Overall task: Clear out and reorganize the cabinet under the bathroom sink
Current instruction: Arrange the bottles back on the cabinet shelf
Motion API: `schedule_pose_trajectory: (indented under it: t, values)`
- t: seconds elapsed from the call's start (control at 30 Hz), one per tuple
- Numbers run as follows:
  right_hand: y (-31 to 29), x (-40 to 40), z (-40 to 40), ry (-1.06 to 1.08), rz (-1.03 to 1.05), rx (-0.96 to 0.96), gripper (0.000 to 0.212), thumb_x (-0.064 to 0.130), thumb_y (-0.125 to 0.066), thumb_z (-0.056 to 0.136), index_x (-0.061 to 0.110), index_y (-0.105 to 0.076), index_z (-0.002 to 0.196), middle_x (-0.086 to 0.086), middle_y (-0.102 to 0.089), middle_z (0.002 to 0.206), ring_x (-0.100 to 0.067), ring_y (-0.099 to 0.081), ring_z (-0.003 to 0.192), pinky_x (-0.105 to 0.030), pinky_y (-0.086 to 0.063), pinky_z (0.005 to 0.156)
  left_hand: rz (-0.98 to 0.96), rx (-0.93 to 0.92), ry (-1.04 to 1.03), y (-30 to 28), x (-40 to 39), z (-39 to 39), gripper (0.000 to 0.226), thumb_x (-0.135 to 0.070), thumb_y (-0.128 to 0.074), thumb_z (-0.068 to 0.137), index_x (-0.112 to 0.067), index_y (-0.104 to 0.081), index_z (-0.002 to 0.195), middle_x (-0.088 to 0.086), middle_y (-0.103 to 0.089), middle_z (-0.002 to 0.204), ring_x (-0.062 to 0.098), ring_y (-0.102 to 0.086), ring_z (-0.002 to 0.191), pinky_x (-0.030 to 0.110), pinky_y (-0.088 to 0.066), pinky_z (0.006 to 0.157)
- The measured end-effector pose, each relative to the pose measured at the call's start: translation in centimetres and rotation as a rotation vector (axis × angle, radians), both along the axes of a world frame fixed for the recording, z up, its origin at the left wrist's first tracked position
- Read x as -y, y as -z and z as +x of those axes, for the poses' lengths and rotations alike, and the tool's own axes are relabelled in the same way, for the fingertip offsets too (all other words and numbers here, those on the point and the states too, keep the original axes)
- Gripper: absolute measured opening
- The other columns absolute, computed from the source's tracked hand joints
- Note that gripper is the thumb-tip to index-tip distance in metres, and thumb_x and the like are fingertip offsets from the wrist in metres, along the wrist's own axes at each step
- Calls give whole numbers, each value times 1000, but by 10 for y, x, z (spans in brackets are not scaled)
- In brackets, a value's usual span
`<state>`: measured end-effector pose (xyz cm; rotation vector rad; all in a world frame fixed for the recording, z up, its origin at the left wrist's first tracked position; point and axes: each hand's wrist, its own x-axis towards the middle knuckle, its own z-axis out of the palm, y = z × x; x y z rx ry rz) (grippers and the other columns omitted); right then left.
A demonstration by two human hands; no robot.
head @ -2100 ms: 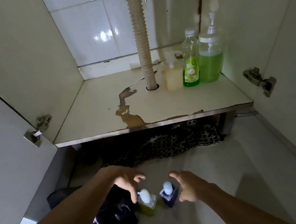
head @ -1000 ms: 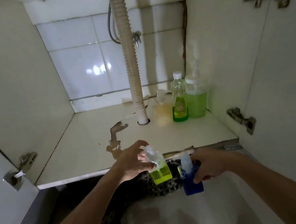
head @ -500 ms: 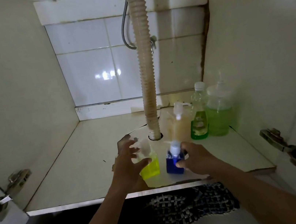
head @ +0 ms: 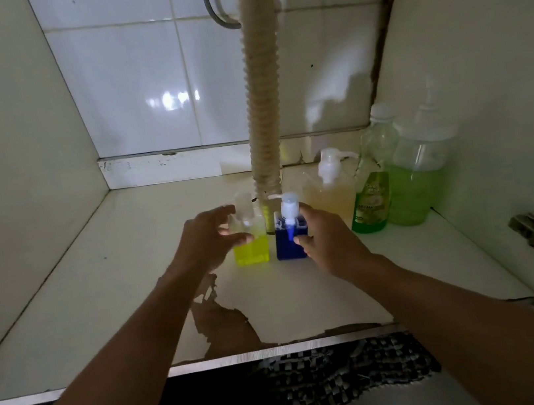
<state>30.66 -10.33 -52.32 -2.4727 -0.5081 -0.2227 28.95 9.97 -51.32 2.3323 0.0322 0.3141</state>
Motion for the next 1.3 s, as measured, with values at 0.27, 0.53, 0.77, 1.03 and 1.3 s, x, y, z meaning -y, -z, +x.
schedule_pose_trajectory:
  t: [0.27, 0.53, 0.77, 1.03, 1.3]
  values:
    - [1, -10, 4, 96, -149, 78, 55, 16, -52, 95, 11, -28, 143, -12, -54, 126, -25, -54, 114, -34, -47, 92, 35, -52, -5, -7, 1, 18, 61, -24, -81, 72, -18, -59, 129, 9, -61, 129, 20, -62, 99, 23, -40, 77]
    - [-11, -7, -40, 75, -40, -115, 78, 15, -62, 88, 14, -13, 149, -10, -46, 139, -23, -51, 121, -32, -45, 99, 84, -133, -49, -4, 13, 2, 98, -26, -79, 76, -28, -18, 152, 14, -53, 139, 29, -59, 114, 27, -43, 81]
    - [5, 76, -144, 100, 264, -276, 54, 16, -59, 90, 27, -35, 137, 6, -54, 119, -8, -61, 85, -15, -47, 71, 208, 100, -270, 7, 56, -56, 72, -21, -68, 80, -8, -29, 139, 16, -54, 127, 34, -51, 116, 49, -48, 93]
    - [54, 167, -222, 357, 277, -337, 45, 10, -56, 91, 18, -41, 132, -3, -57, 111, -15, -57, 93, -16, -43, 75, 704, 14, 26, 1, 140, -121, 42, -35, -49, 92, -11, -46, 127, 8, -52, 125, 28, -50, 117, 39, -40, 94]
    - [135, 218, -305, 363, -139, -771, 76, 27, -57, 93, 14, -10, 151, -9, -20, 156, -23, -27, 141, -30, -27, 115, 813, -64, 111, 38, 155, -159, 55, -44, -50, 92, -8, -41, 133, 12, -48, 131, 31, -46, 122, 44, -39, 98]
